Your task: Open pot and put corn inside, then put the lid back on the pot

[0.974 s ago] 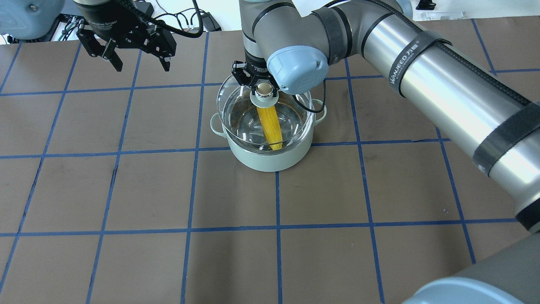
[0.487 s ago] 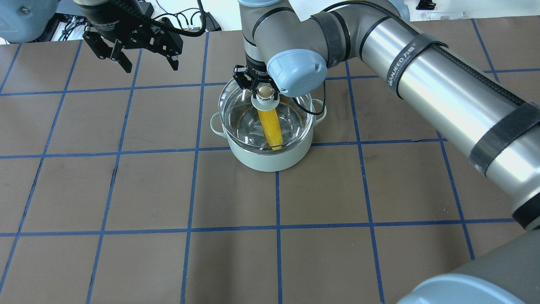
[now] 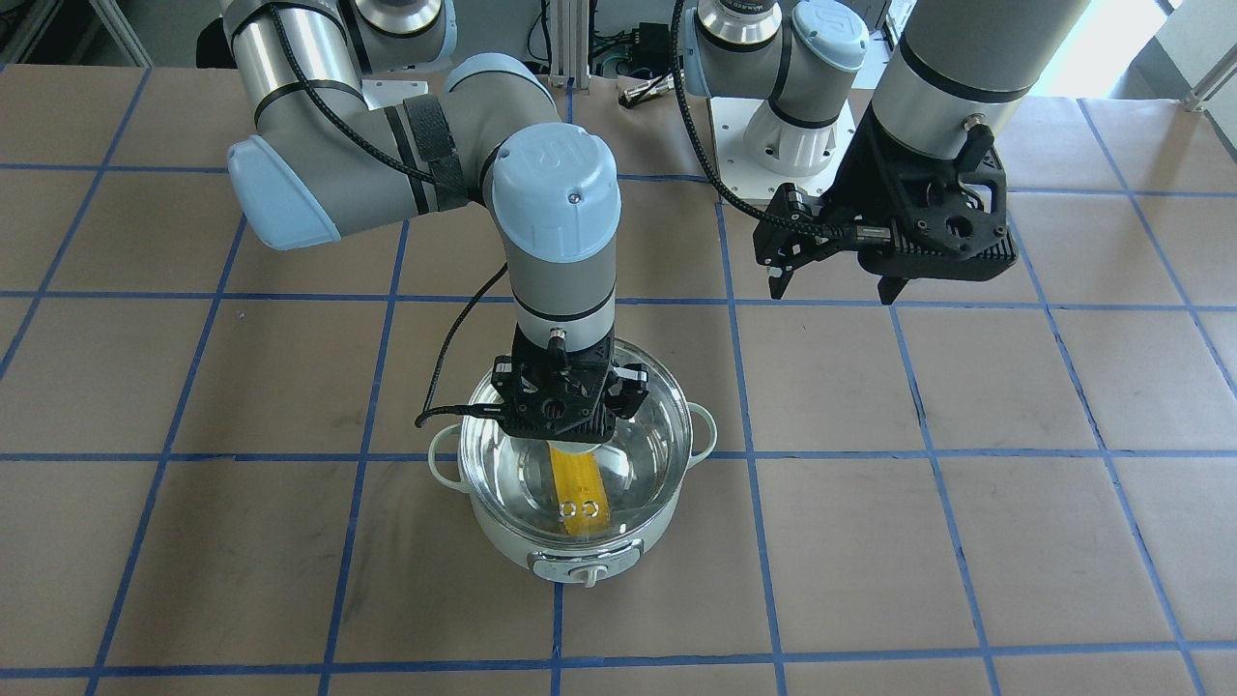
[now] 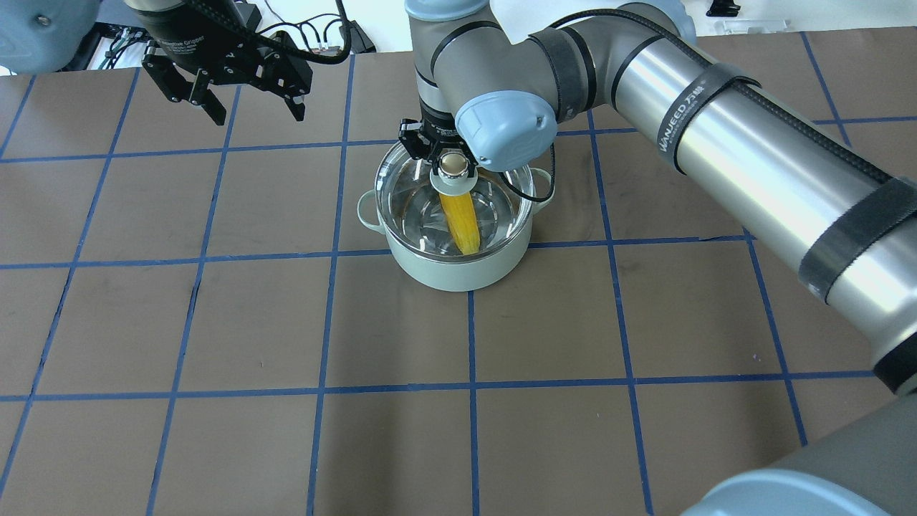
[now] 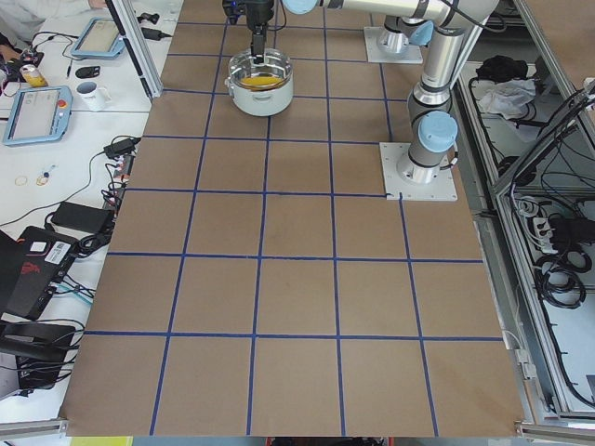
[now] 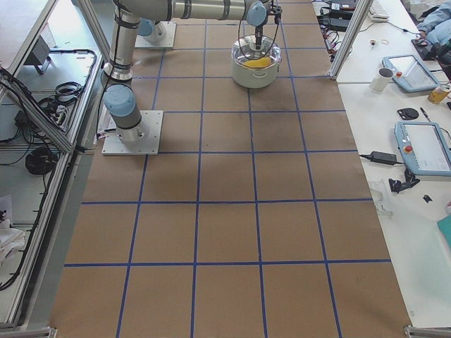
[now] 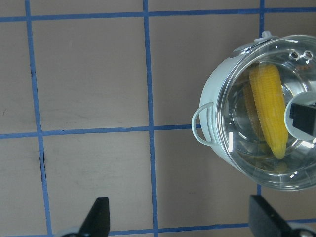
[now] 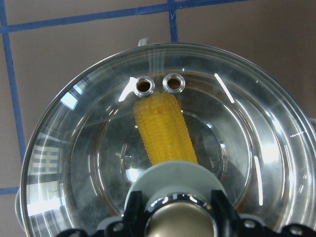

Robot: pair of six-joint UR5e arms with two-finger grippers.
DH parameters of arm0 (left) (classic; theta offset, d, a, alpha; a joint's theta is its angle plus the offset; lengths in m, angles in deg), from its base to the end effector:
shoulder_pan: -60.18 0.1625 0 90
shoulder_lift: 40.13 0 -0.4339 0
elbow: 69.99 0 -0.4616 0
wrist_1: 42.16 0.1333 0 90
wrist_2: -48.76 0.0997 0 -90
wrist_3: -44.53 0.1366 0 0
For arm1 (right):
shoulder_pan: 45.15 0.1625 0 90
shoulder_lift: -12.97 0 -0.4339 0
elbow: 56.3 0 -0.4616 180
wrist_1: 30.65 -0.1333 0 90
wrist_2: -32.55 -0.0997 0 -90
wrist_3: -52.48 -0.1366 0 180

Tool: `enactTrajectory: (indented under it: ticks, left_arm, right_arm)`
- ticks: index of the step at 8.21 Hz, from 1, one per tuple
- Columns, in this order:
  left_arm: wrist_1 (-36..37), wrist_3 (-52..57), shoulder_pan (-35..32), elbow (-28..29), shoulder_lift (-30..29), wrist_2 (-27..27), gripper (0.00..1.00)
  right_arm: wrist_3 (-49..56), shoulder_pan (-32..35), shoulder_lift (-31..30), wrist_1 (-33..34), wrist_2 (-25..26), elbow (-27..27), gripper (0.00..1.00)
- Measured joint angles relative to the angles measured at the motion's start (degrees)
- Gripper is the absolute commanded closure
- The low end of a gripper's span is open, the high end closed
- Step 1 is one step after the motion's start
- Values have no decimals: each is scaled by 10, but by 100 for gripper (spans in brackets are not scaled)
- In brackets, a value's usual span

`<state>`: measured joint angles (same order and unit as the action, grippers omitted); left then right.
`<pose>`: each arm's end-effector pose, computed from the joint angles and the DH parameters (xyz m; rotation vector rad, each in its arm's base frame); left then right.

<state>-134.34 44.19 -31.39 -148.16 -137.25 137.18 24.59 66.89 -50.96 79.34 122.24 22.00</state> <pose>-0.1540 -0.6155 0.4989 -0.0344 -3.1124 0.0680 0.4058 -0.6453 0.3115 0.1574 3.0884 -0.1341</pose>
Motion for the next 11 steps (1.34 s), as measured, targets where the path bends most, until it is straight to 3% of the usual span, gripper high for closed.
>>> enactTrajectory:
  ticks: [7, 8, 11]
  left_arm:
    - [1, 0, 0, -1, 0, -1, 0]
    - [1, 0, 0, -1, -1, -1, 0]
    - [1, 0, 0, -1, -1, -1, 0]
  right_arm:
    - [7, 0, 1, 1, -1, 4, 92]
    - [9, 0, 0, 1, 0, 4, 89]
    - [8, 0, -1, 2, -2, 10, 62]
